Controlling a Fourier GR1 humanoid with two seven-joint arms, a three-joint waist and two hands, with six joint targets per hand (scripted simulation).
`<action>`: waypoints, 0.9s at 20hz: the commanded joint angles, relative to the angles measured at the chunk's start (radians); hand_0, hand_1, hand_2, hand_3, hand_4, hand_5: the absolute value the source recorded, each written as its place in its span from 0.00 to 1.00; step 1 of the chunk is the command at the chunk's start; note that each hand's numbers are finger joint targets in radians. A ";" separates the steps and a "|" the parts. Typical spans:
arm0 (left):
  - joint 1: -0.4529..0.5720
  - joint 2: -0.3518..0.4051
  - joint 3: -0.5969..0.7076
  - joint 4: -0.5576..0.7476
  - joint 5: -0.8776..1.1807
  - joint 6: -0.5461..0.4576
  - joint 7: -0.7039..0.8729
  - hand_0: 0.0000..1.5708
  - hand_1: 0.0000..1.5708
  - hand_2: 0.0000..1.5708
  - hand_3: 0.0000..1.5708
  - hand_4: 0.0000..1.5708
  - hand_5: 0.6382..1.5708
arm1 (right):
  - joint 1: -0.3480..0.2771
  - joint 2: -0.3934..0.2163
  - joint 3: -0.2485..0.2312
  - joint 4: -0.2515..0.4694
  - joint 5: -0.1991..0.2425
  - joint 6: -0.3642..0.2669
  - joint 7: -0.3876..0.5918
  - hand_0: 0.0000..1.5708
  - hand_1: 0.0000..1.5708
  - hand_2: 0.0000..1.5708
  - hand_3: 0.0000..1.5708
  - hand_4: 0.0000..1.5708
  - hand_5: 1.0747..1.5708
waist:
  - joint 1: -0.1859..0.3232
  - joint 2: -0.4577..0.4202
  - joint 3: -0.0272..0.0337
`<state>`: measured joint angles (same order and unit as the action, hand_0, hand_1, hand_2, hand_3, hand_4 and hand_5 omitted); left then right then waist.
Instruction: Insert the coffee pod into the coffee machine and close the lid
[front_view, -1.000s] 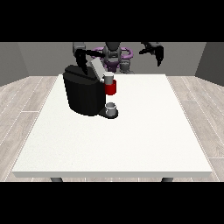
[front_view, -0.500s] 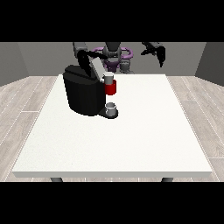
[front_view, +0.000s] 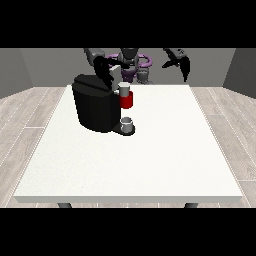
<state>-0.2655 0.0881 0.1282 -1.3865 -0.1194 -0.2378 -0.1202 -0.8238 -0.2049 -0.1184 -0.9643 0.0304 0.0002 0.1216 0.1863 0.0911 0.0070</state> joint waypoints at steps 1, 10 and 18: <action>-0.001 -0.014 0.000 0.012 0.018 -0.001 0.012 0.00 0.00 0.00 0.00 0.24 1.00 | -0.038 0.051 0.061 -0.026 0.018 0.027 -0.015 0.00 0.00 0.00 0.00 0.00 1.00 | 0.012 -0.026 -0.0073; -0.042 -0.007 -0.029 0.020 -0.004 -0.015 -0.001 0.00 0.00 0.00 0.00 0.24 1.00 | -0.117 0.056 0.108 -0.061 0.106 -0.035 0.023 0.00 0.00 0.00 0.00 0.05 1.00 | 0.104 0.026 -0.0076; -0.087 -0.042 -0.074 0.004 -0.007 -0.025 0.010 0.00 0.00 0.00 0.00 0.24 1.00 | -0.199 -0.008 0.065 -0.088 0.126 -0.048 0.111 0.00 0.00 0.00 0.00 0.06 1.00 | 0.197 0.069 -0.0068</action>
<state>-0.3257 0.0624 0.0693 -1.3818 -0.1258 -0.2629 -0.1143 -0.8981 -0.3015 -0.0838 -1.0089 0.1887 -0.0573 0.3139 0.2872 0.1450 0.0255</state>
